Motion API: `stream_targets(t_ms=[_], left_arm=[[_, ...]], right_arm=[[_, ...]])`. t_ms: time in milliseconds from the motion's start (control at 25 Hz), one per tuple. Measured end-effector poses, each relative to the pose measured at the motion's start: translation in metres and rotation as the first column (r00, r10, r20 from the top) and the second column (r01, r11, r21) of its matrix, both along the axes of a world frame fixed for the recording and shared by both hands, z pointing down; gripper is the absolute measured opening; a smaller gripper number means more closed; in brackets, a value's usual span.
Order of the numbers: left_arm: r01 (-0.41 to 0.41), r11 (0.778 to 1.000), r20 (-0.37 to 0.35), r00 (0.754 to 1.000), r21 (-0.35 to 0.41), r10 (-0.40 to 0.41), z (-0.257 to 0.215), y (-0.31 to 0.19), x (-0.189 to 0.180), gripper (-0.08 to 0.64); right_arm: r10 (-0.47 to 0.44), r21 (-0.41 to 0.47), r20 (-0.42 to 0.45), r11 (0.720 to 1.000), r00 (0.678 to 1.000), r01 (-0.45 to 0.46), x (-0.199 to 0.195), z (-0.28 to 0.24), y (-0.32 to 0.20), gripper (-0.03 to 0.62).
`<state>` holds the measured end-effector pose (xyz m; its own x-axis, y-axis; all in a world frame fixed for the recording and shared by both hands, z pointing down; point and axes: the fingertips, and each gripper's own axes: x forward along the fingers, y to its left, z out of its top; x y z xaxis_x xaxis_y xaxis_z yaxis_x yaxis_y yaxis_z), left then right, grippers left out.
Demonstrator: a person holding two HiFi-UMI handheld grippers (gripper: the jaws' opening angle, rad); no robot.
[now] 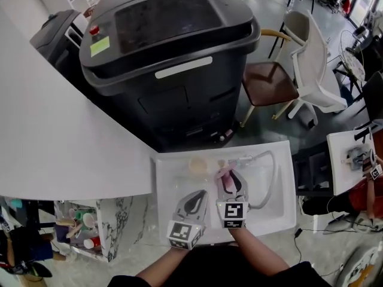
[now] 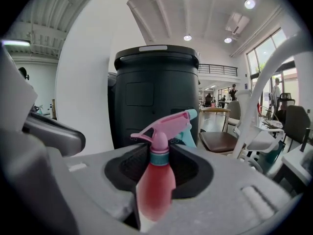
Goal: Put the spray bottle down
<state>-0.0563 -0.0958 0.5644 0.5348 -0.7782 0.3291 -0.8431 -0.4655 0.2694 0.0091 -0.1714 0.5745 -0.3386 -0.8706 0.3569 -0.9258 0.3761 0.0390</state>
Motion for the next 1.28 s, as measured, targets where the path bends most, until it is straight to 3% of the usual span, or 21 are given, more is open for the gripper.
stream_targets(t_ms=[840,1080,1280], left_arm=[[0.01,0.997,0.028,1.0,-0.075,-0.007,0.04,-0.01,-0.026,0.028],[0.014,0.996,0.032,0.999,-0.09,-0.011,0.047,-0.012,-0.031,0.028],[0.007,0.996,0.036,0.999,-0.091,-0.004,0.049,-0.012,-0.031,0.028]], right_arm=[[0.021,0.01,-0.052,1.0,0.998,-0.021,-0.01,0.065,-0.061,0.13],[0.081,0.049,-0.015,0.996,0.997,-0.08,0.0,0.071,-0.075,0.13],[0.068,0.106,-0.009,0.992,0.998,-0.066,-0.001,0.07,-0.075,0.13]])
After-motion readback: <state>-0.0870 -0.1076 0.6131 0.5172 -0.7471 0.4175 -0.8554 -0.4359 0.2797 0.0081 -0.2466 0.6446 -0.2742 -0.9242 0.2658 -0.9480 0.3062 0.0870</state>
